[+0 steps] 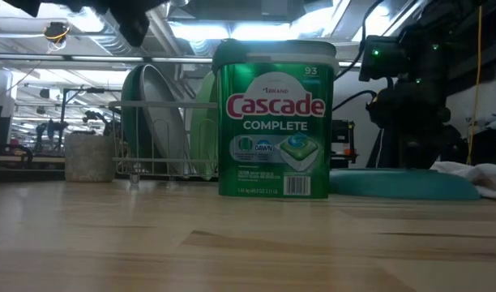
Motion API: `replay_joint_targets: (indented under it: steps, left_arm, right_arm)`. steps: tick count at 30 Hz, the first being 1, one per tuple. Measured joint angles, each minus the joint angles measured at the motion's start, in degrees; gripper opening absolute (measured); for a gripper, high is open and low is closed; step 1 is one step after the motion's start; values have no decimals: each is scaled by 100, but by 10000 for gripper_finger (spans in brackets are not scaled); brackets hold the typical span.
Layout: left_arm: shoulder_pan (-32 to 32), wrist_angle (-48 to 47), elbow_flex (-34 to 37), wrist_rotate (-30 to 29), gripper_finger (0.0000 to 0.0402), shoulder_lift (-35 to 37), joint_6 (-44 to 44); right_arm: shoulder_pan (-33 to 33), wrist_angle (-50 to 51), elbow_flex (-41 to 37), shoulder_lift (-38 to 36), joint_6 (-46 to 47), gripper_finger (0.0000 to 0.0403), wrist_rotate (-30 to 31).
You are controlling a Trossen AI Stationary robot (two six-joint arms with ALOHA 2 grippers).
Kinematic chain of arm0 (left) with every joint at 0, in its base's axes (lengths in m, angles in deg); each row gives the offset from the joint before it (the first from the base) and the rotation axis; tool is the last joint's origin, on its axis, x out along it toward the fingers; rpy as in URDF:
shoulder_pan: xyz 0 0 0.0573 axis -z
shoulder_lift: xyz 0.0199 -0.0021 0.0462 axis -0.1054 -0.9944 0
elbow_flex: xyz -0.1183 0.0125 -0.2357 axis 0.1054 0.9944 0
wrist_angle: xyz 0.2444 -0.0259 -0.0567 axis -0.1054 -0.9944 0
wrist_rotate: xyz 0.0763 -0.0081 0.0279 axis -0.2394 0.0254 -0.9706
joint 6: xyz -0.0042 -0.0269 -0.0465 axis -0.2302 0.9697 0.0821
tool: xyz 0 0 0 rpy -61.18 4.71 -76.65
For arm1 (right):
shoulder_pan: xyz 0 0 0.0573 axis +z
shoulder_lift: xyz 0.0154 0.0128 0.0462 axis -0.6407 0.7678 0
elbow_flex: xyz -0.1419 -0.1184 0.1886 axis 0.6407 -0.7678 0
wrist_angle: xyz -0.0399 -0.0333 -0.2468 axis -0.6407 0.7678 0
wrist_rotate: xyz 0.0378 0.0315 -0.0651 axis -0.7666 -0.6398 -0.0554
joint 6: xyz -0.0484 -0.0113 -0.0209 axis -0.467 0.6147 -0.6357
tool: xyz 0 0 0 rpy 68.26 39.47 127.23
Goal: Sort dishes
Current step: Put the blue plate into the dish rack
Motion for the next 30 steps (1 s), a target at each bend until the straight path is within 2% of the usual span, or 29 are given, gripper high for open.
replay_joint_targets:
  steps: [3,10,17,24,27,30]
  left_arm:
    - [3,295,0,65,86,-2,-113]
    - [259,1023,0,77,86,-45,-327]
    - [735,2031,-32,73,86,-457,-715]
    - [1022,2114,-772,58,77,-1607,-1192]
    - [1110,2087,-1311,53,69,-2294,-1495]
    - [1166,2075,-1871,53,61,-2977,-1817]
  right_arm:
    - [0,15,5,6,55,172,-153]
    - [3,236,524,-148,278,172,184]
    - [0,1489,1409,-611,270,172,1150]
    - [-9,2190,1681,-1011,273,172,2489]
    - [-152,2314,1681,-1017,279,172,2798]
    - [-470,2281,1672,-930,278,172,2854]
